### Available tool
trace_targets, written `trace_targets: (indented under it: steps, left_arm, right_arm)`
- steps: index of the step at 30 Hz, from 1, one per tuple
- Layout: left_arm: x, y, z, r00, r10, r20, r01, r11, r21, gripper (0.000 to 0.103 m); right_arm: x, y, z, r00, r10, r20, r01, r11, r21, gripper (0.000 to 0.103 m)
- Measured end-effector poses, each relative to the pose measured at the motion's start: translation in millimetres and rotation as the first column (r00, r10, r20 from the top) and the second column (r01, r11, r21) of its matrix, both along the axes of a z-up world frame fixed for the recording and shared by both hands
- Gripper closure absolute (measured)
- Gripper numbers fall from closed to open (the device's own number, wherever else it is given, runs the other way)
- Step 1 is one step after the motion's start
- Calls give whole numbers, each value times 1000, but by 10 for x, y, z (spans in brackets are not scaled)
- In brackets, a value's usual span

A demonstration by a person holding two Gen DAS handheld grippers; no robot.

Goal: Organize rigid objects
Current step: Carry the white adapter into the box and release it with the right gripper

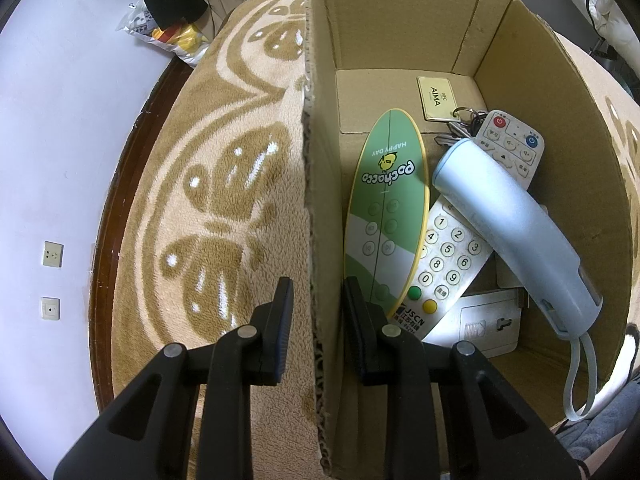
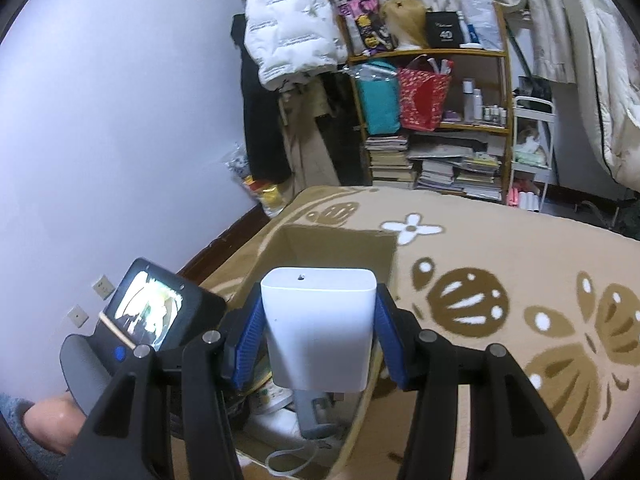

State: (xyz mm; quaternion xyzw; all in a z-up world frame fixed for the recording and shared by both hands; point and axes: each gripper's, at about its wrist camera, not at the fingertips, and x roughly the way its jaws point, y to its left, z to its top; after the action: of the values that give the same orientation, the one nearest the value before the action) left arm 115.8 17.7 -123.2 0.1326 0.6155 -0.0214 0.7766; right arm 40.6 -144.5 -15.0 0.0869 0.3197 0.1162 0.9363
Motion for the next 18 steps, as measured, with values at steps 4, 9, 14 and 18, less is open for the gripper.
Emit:
trace_targets:
  steps: [4,9,14,18]
  left_arm:
    - [0,9,-5,1000,5,-1,-5,1000,-11,78]
    - [8,12,-1,1000,8,-2,-8,1000,-16,78]
    - [10,17,0,1000,9,-2,-9,1000,-16,78]
    - [12,5,-5,1000,8,-3,-8,1000,-13,78]
  right_arm:
    - [-2,72,-75,1000,5,-19,-6,1000,-18,48]
    - [31,65,-205,998,6,-56,-7,1000,-22,48]
    - [82,22,-319,995,14,-96,-12,1000,14,48]
    - [122,36,-412,992,21,-126,-20,1000,9,48]
